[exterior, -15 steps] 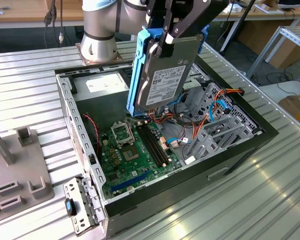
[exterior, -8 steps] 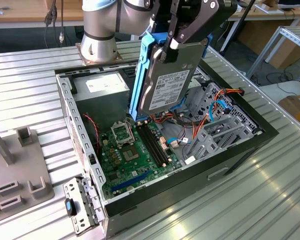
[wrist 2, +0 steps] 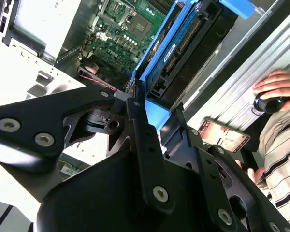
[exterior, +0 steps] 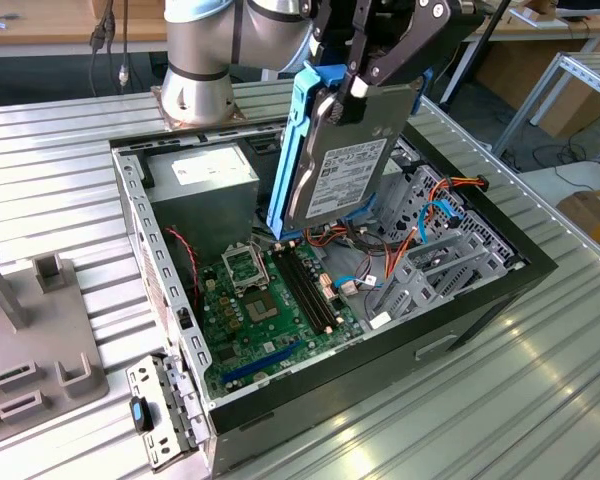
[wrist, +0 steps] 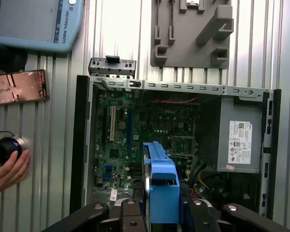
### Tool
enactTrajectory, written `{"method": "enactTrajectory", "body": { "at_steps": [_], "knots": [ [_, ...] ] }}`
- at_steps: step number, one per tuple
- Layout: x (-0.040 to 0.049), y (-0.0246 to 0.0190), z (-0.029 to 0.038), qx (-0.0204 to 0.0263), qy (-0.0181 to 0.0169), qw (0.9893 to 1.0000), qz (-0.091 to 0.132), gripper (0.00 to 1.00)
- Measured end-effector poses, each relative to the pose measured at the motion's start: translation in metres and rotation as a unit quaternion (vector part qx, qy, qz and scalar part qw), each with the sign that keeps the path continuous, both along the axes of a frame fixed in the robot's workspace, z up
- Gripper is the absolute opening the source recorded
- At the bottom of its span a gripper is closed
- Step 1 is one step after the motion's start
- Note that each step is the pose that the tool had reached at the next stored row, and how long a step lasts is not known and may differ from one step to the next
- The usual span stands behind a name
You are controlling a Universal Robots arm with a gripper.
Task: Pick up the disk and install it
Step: 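Pick up the disk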
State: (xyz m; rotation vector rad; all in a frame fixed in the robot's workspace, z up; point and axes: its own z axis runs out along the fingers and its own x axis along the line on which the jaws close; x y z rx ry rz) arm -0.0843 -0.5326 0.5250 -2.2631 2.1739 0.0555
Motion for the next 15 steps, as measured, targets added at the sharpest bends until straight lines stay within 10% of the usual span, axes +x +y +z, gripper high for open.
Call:
{"method": "enactTrajectory", "body": {
  "at_steps": [3, 15],
  "knots": [
    [0.0249, 0.0, -0.0002, 0.0, 0.0, 1.0, 0.0, 0.36],
    [0.0267, 0.0, -0.0002, 0.0, 0.0, 1.0, 0.0, 0.36]
  ]
}}
